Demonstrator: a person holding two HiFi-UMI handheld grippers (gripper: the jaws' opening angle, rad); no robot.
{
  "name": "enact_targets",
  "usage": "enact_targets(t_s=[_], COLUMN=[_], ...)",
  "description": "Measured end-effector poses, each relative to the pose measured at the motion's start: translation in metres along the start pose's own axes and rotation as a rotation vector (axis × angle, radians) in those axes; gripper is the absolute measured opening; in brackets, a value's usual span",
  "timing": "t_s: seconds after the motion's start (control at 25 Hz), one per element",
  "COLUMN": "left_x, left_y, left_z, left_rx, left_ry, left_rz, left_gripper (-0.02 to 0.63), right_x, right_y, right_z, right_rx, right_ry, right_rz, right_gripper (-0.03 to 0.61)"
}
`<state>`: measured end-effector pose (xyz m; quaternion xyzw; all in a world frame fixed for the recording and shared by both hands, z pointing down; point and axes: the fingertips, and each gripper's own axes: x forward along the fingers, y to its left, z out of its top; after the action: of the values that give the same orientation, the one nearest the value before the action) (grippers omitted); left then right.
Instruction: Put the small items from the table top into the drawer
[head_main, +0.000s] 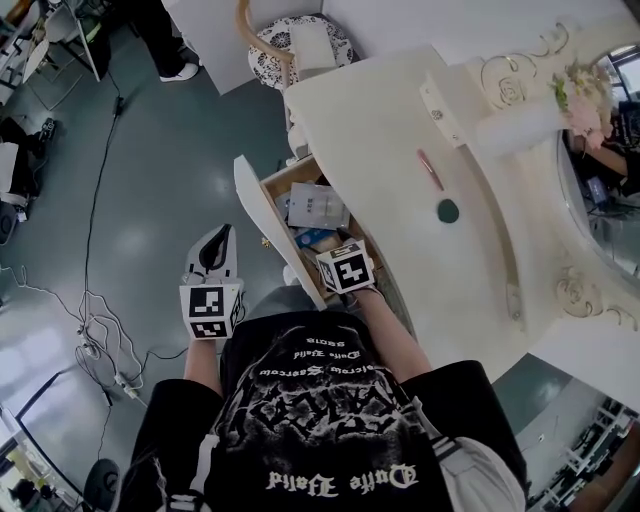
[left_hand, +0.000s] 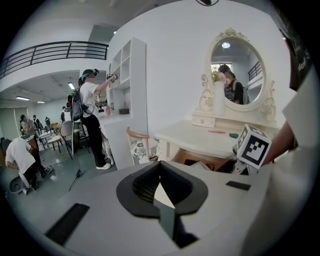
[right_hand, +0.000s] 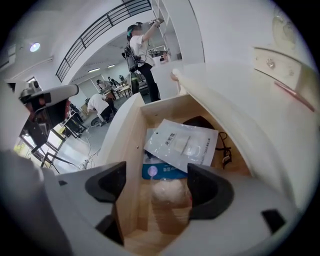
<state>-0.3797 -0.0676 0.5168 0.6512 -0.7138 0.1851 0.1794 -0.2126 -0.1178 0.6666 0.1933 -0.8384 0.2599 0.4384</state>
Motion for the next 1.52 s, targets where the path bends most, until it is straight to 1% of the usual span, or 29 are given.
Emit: enact_targets(t_s=[0.2, 0.36, 0.52, 0.76, 1.16, 1.44, 1.52], left_x=[0.000, 0.001, 0.002, 0.002, 0.010, 0.015, 0.016], left_y=[-0.006, -0.013, -0.020, -0.030, -0.065, -0.105, -0.118], left_z=[0.001, 0.003, 0.007, 0.013, 0.026, 0.041, 0.042], left_rx=[-0.008, -0.007, 0.003, 0.003, 0.033, 0.052, 0.057], left_ry=[-0.014, -0.024, -0.030, -0.053, -0.082, -0.109, -0.112], left_rz=[-0.015, -0.034, -0.060, -0.087, -0.157, -0.233, -0.256], left_gripper=[0.015, 0.015, 0.015, 0.015, 0.015, 0.015, 0.015], right_x=[-0.012, -0.032, -0.050, -0.079, -0.127, -0.167, -0.177], right_y=[0.007, 0.017, 0.024, 0.016, -0.020, -0.061, -0.072], right_z=[0.008, 0.024, 0.040, 0.053, 0.049, 0.028, 0.019], right_rx=[0.002, 0.059, 0.021, -0.010, 0.010, 0.088, 0.102], right_ry=[-0.050, -0.132, -0.195, -0.270, -0.367, -0.417, -0.427], right_rz=[0.018, 0.058, 0.051, -0.007, -0.114, -0.230, -0.267], right_gripper=[0.367, 0.367, 0.367, 0.367, 0.360, 0.315, 0.265])
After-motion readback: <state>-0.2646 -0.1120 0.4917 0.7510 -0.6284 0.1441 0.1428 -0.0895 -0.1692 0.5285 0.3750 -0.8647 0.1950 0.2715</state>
